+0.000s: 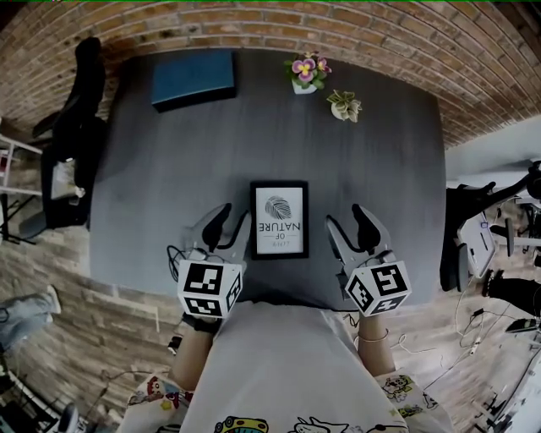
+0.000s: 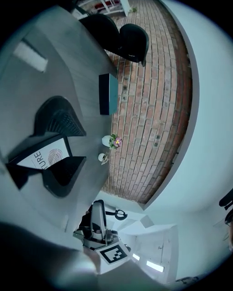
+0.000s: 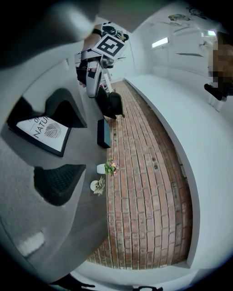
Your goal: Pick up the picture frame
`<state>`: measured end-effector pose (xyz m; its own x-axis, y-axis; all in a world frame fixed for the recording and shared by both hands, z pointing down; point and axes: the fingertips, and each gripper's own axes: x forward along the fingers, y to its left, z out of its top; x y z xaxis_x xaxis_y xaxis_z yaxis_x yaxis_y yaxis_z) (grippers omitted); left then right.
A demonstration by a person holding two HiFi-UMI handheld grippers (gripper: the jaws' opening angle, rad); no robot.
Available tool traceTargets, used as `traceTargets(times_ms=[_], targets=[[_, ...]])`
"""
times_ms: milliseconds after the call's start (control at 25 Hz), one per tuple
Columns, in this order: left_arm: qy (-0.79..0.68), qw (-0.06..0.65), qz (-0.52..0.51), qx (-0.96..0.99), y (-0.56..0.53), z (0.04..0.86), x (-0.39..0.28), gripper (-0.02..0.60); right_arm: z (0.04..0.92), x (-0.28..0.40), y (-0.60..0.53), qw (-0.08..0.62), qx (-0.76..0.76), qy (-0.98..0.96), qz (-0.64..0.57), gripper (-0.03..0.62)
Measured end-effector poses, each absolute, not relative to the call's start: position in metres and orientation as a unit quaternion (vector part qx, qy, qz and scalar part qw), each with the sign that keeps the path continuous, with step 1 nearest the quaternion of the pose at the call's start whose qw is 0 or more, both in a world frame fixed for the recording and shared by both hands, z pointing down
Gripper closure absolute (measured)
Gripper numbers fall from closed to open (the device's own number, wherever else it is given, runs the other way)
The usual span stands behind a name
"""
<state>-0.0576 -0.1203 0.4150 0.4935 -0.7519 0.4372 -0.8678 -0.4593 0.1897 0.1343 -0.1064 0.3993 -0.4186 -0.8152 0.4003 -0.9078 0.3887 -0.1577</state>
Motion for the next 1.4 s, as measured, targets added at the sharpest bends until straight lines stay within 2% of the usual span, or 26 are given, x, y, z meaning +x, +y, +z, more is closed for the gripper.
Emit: traceTargets(times_ms=[600,1400], targets=[[-0.458,0.251,0.193,0.831,-0.124,0.482,-0.044,0.425,0.447,0.118,-0.115,0.162,0.493,-0.825,0.223,0.344],[-0.441,0.298,0.250,0.809,-0.112,0.560,-0.027,0.436,0.514,0.109,-0.107,0.167,0.467,-0.812,0.309,0.347]])
